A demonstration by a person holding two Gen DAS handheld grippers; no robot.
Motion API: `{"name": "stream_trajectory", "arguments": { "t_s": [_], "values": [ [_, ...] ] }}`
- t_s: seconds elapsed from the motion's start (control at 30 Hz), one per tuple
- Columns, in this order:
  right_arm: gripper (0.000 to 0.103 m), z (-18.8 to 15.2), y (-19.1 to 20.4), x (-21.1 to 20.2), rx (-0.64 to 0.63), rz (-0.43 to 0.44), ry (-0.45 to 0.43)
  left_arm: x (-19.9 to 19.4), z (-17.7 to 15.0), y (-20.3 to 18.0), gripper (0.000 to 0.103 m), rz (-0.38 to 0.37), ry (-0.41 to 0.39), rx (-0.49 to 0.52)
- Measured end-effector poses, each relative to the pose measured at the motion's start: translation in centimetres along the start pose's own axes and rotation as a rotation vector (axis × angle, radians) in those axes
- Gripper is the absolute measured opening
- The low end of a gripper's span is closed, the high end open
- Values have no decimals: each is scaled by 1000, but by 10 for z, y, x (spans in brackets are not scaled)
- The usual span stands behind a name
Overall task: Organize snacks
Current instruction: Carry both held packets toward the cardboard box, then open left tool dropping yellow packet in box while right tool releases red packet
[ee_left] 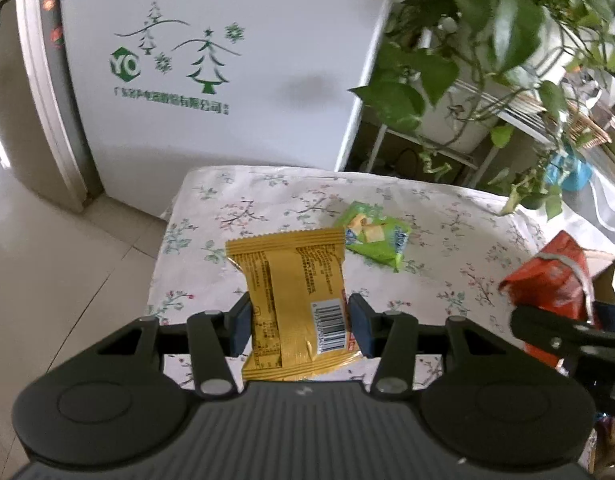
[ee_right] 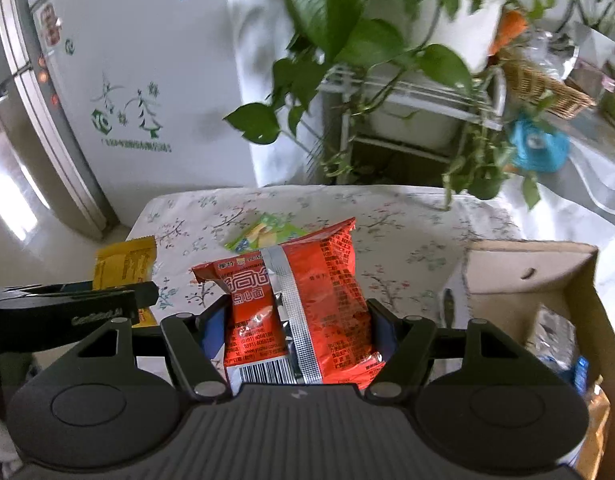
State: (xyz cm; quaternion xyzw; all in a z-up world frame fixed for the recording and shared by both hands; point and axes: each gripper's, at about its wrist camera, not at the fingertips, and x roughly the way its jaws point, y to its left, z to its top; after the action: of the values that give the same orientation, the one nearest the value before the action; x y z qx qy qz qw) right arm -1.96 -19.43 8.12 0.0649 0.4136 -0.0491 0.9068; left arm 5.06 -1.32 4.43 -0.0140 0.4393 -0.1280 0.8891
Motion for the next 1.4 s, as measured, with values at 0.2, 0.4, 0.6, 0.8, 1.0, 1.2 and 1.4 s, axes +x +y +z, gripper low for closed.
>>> {"name": "stream_trajectory", "arguments": {
  "t_s": [0.2,0.4,0.6,0.8,1.0,1.2,1.4],
  "values": [
    [76,1,-19,-14,21,-11,-30,-2,-4,-19,49,-23,-14,42],
    [76,5,-47,-24,91,-30,-68,-4,-8,-39,49,-52,-26,81],
    [76,5,-82,-42,175,-63,-109,-16,-10,-67,49,-132,-88,157],
    [76,1,-119,-60,272,-111,-157,-25,-17,-100,49,-249,-120,221],
    [76,-7,-150,-71,352,-155,-171,-34,-32,-139,49,-372,-116,294],
    [76,-13,-175,-79,404,-181,-176,-45,-50,-172,49,-512,-105,342],
    [76,-19,-191,-83,455,-208,-174,-45,-74,-199,49,-583,-58,390]
  ]
}}
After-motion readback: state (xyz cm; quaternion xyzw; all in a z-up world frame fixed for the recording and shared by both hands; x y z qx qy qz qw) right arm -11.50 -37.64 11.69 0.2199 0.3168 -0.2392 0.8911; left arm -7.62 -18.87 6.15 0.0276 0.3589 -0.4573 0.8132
